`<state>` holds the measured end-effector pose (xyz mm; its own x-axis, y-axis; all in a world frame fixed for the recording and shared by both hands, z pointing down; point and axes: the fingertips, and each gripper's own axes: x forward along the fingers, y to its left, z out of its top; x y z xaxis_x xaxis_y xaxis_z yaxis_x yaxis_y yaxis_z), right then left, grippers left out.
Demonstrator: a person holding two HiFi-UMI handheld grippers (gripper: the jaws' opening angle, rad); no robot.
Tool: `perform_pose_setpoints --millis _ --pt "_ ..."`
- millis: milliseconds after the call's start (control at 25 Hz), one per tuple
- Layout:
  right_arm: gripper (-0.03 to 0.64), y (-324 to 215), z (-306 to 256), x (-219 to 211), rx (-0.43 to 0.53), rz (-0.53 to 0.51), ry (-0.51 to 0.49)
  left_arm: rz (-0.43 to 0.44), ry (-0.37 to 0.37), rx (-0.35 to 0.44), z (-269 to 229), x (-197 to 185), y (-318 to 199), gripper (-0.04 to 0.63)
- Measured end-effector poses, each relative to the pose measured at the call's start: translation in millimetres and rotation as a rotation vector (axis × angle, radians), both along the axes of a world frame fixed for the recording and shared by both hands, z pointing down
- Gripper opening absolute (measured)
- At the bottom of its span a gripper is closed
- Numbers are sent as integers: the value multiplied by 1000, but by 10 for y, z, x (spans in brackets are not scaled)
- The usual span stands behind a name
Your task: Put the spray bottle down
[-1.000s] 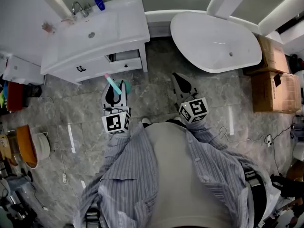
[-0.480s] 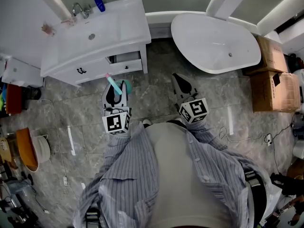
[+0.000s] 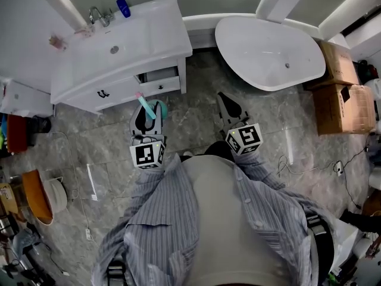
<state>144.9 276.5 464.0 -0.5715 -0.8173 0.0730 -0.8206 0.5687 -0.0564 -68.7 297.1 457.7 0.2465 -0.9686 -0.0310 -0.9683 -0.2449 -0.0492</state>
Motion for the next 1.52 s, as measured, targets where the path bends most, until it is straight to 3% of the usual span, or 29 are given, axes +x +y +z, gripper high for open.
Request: perform_pose_setpoints --millis 280,560,960,1520 --pt "15 -164 40 -126 -6 25 4 21 7 2 31 -159 -204 146" --pt "15 -684 95 -245 -3 -4 -6 -6 1 12 45 -255 -601 146" --pt "15 -2002 190 -396 -11 -102 -42 -83 7 -12 130 -285 -1668 146" --pt "15 -3655 192 -354 -53 -184 -52 -104 13 -44 66 -62 -3280 146"
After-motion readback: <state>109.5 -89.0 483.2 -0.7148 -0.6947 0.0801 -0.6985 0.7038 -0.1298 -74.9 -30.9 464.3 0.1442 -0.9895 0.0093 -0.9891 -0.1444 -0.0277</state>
